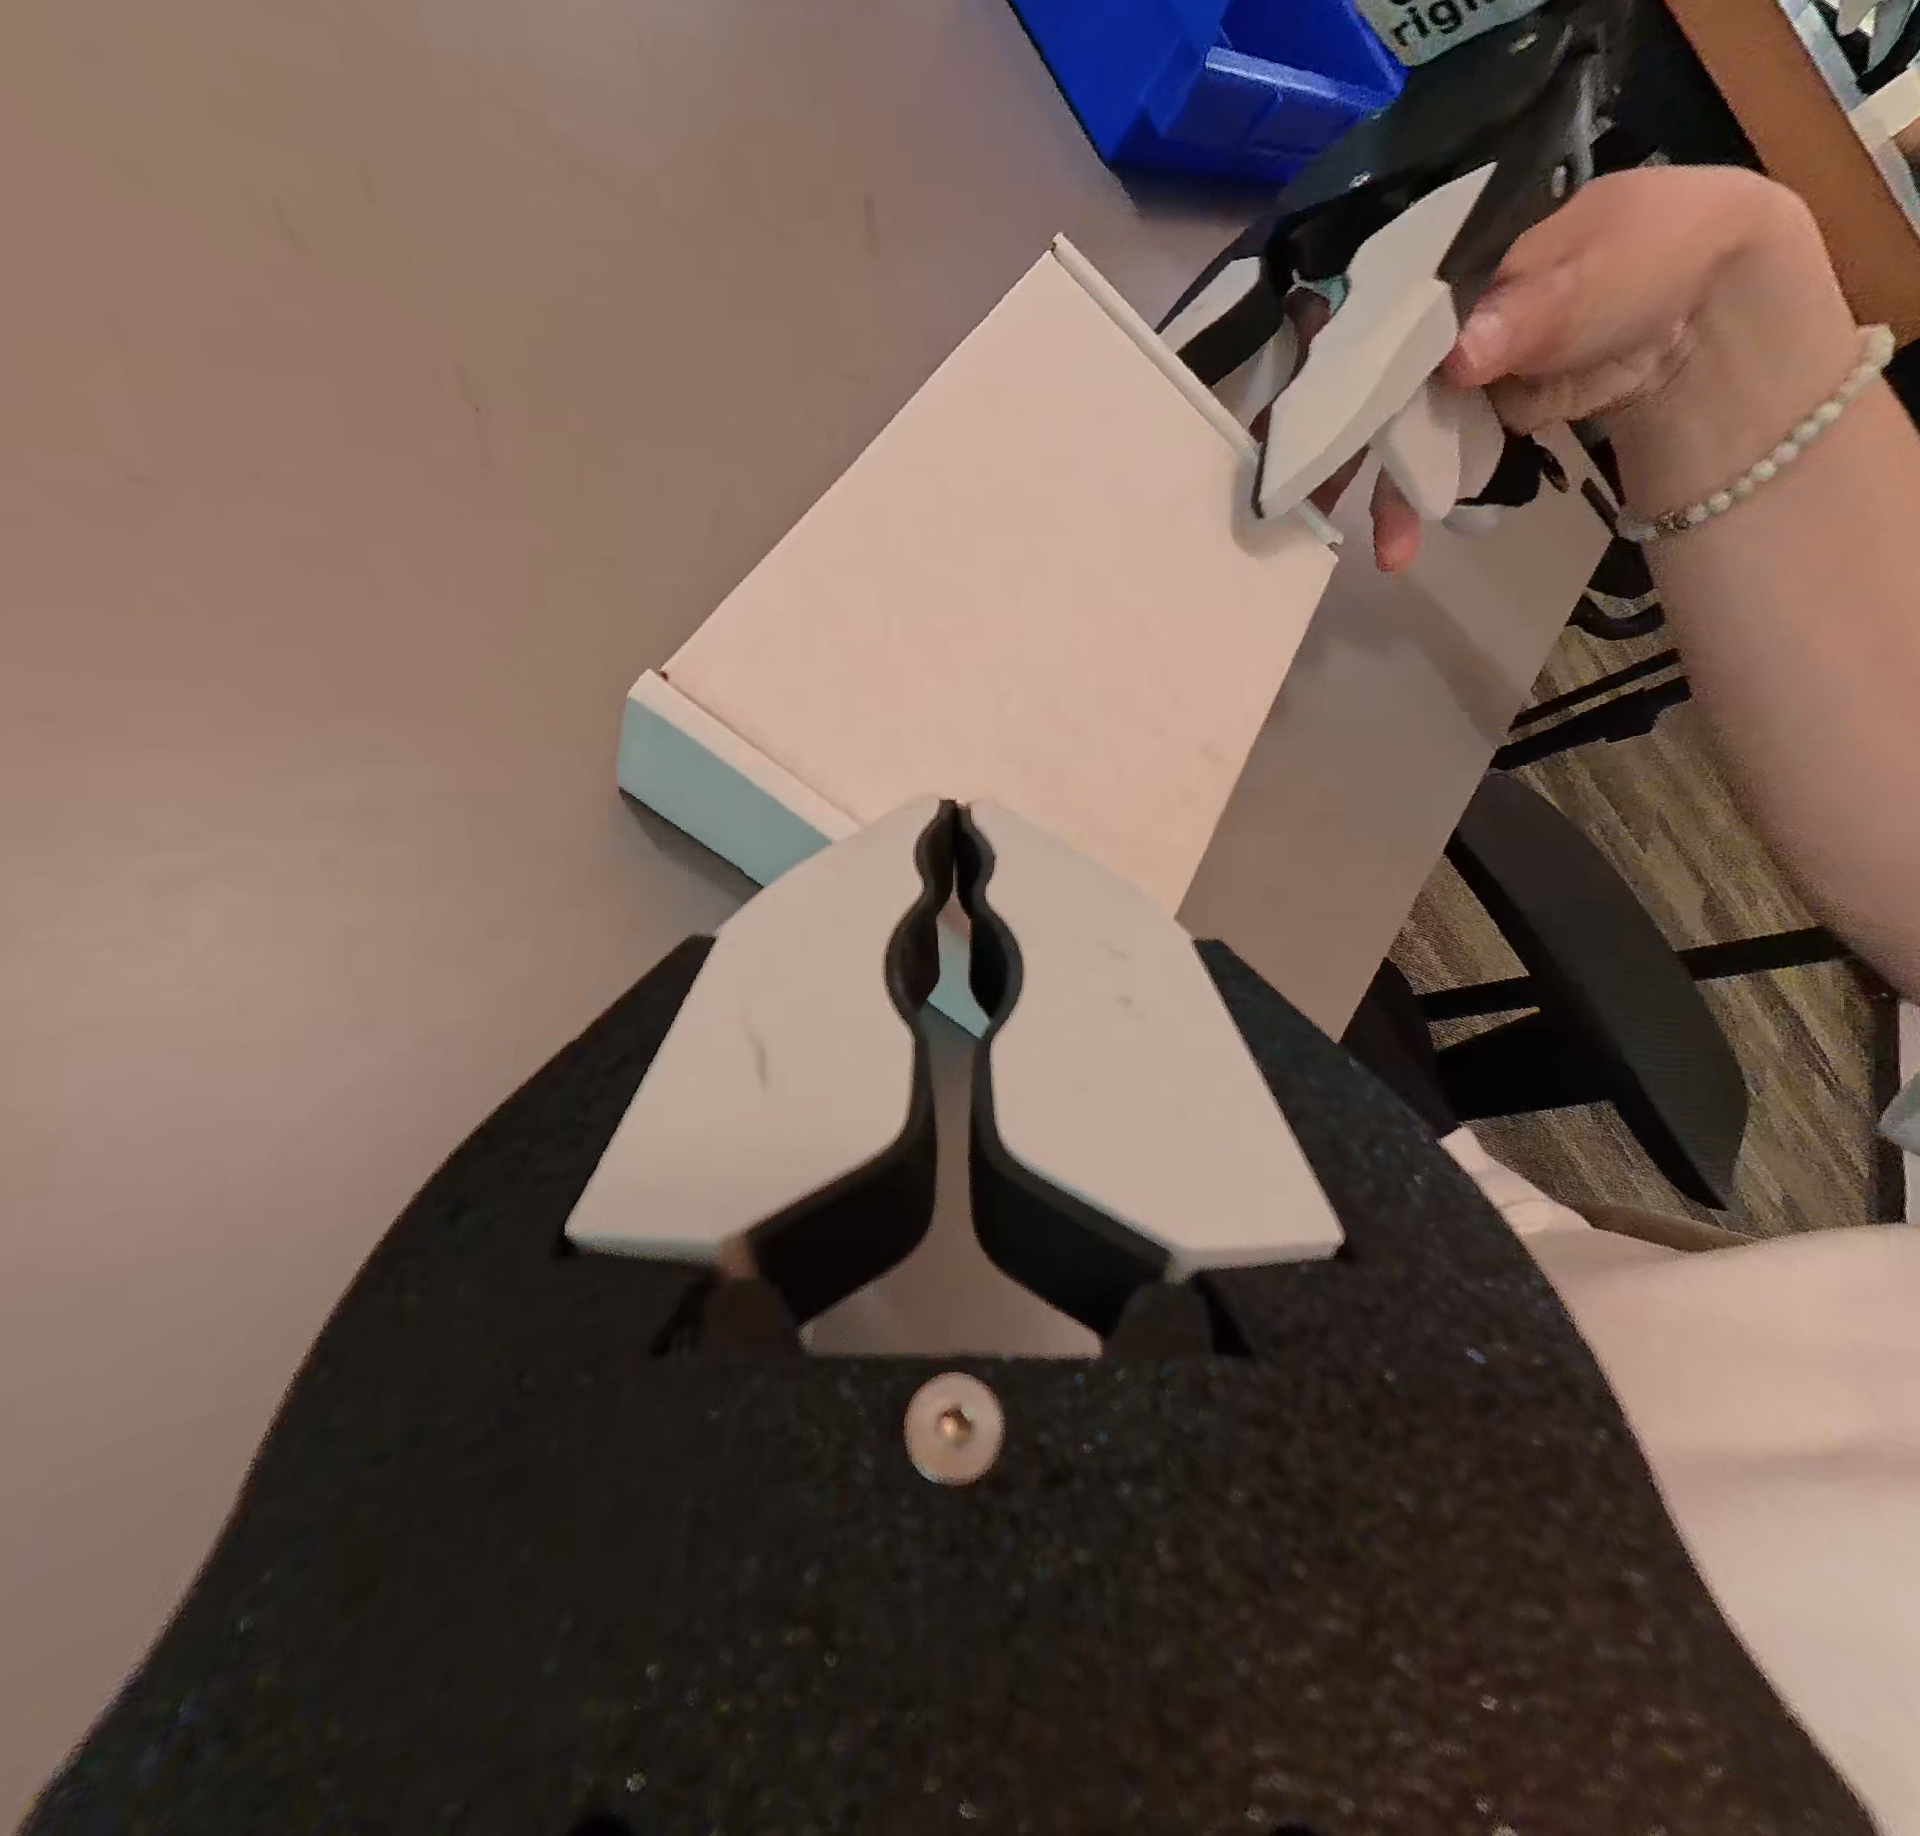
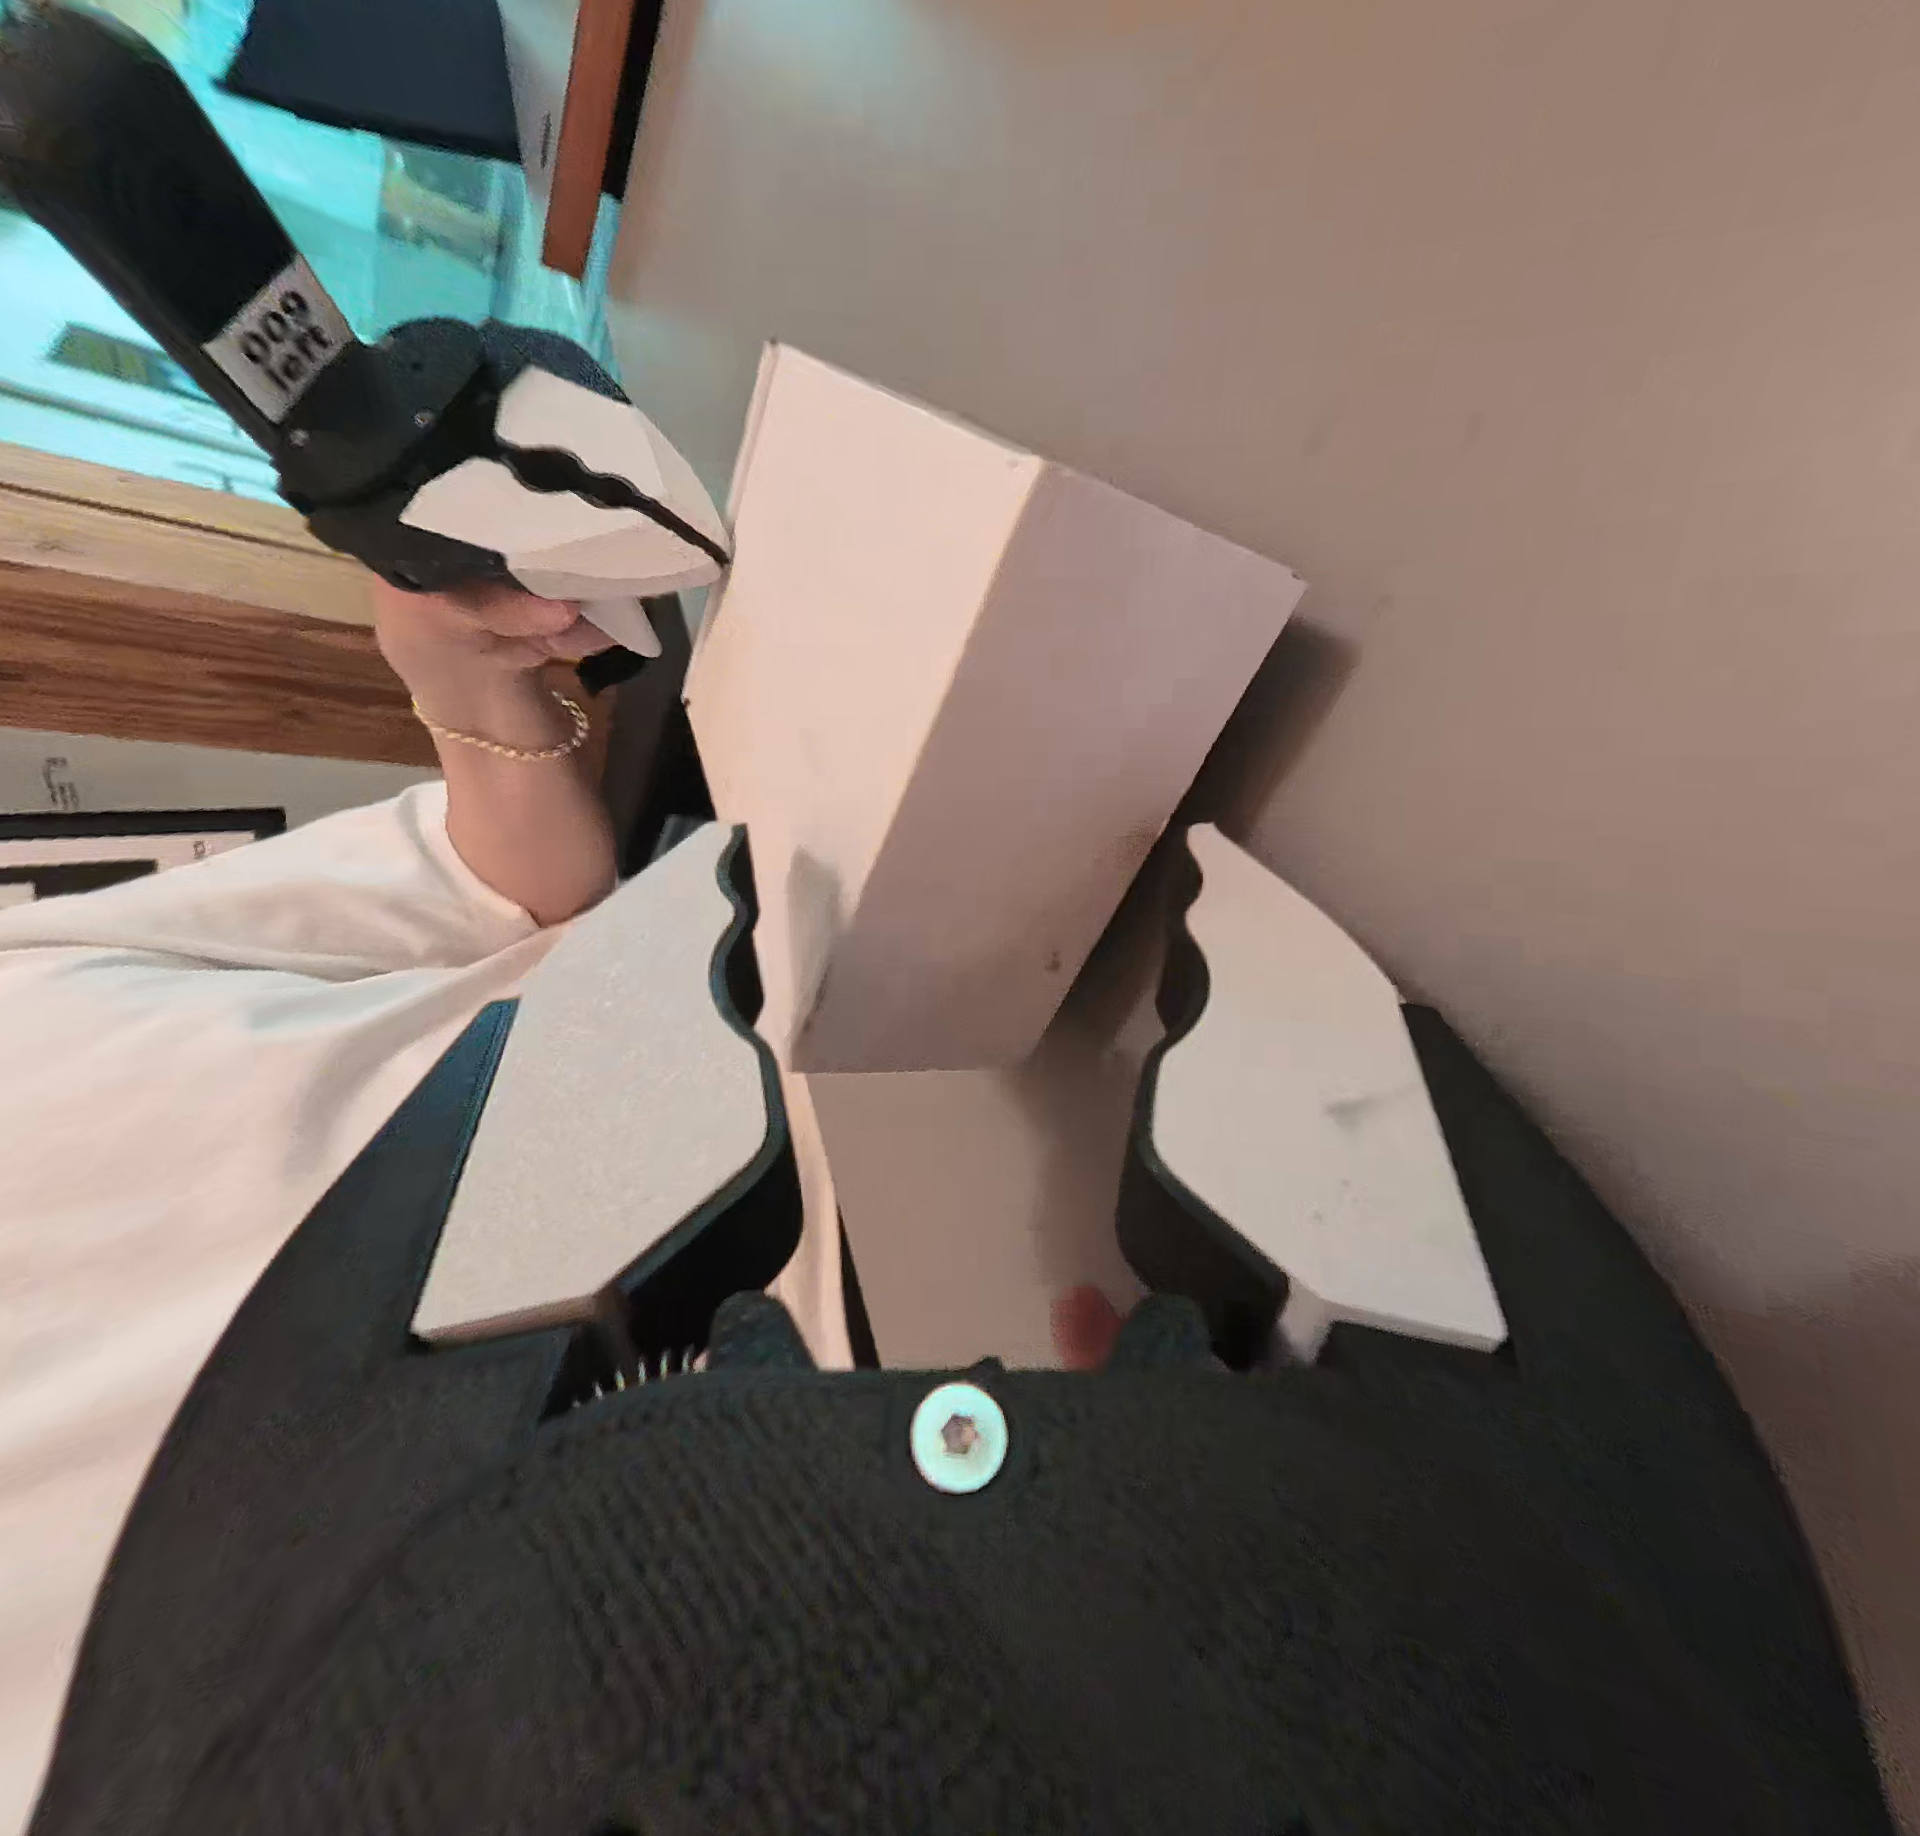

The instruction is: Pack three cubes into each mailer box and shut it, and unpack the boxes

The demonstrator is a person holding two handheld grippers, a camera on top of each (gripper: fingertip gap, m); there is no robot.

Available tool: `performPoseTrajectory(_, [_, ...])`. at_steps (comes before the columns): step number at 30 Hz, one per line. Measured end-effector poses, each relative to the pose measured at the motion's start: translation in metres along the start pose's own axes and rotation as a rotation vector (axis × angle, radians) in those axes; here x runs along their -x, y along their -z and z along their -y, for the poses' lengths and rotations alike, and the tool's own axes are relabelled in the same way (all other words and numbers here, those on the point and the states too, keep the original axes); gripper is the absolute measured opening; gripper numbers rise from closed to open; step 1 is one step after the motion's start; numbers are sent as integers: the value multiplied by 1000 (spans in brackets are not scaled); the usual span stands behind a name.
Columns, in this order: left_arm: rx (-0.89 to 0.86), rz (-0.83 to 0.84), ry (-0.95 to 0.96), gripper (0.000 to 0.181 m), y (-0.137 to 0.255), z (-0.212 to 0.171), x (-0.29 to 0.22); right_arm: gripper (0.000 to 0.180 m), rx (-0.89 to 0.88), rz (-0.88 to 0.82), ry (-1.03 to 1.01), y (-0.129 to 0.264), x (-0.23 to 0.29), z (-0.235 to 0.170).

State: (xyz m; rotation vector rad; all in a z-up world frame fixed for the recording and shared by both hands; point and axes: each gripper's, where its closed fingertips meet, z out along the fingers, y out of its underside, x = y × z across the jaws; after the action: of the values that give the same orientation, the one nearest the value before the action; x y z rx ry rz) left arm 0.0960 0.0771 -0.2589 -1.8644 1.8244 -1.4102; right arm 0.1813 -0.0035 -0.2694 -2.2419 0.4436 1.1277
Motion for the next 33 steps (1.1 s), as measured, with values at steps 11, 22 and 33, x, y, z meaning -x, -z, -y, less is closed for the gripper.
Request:
performPoseTrajectory(11, [-78,-19,-35,0,11,-3,6,66,23,129,-20,-20,3,1])
performPoseTrajectory(22, [-341,13,-475,43,40,15,-9,64,-30,186,-5,-15,16,12])
performPoseTrajectory(33, [-184,620,-1957,104,42,21,-34,64,-24,334,-44,5,31,9])
